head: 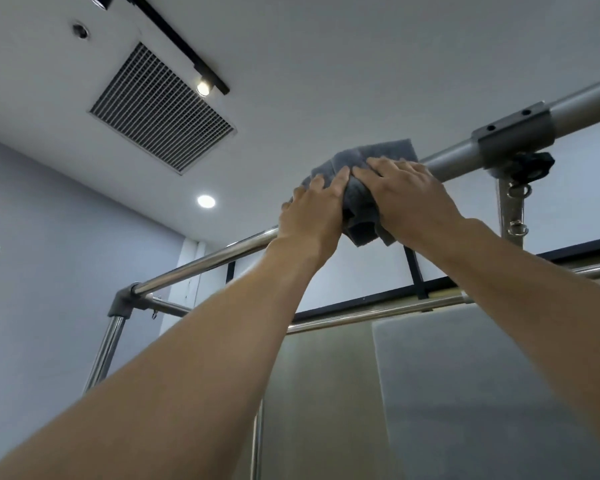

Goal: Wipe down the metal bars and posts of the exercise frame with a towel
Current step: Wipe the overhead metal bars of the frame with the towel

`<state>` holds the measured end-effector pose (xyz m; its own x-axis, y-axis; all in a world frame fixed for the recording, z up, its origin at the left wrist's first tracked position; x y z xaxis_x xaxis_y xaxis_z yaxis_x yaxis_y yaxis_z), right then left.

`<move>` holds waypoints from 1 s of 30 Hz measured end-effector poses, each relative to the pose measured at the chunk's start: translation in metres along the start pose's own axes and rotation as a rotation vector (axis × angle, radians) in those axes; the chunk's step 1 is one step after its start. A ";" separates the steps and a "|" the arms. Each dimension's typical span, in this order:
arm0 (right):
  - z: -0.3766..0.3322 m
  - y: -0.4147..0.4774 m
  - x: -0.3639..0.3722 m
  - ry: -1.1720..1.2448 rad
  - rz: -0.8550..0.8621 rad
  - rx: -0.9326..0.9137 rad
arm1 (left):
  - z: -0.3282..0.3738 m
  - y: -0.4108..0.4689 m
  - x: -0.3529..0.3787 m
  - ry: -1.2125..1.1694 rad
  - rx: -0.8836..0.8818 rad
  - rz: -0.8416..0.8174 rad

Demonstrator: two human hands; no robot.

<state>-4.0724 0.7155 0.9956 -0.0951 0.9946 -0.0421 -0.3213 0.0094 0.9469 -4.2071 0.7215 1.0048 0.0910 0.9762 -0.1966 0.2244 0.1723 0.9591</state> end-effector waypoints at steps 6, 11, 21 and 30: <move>-0.041 0.026 0.037 -0.046 -0.018 -0.011 | -0.051 -0.001 0.043 -0.134 0.038 -0.002; -0.065 0.016 0.040 -0.085 -0.044 0.021 | -0.070 -0.020 0.054 -0.126 0.114 0.108; -0.067 0.054 0.036 -0.116 -0.003 0.187 | -0.072 0.007 0.062 -0.355 0.111 0.163; -0.041 0.026 0.040 -0.192 0.071 0.113 | -0.044 0.000 0.051 -0.298 0.230 0.256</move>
<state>-4.1229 0.7515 1.0057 0.0712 0.9945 0.0774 -0.2118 -0.0608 0.9754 -4.2453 0.7772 1.0032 0.4396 0.8973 -0.0411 0.3650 -0.1367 0.9209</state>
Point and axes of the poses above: each hand's wrist, its own y-axis towards the middle knuckle, its own x-axis out of the palm, z = x × y, the point moved 3 cm from there along y, towards the middle knuckle, and after that the axes turned 10 degrees about -z, right-handed, at the moved point
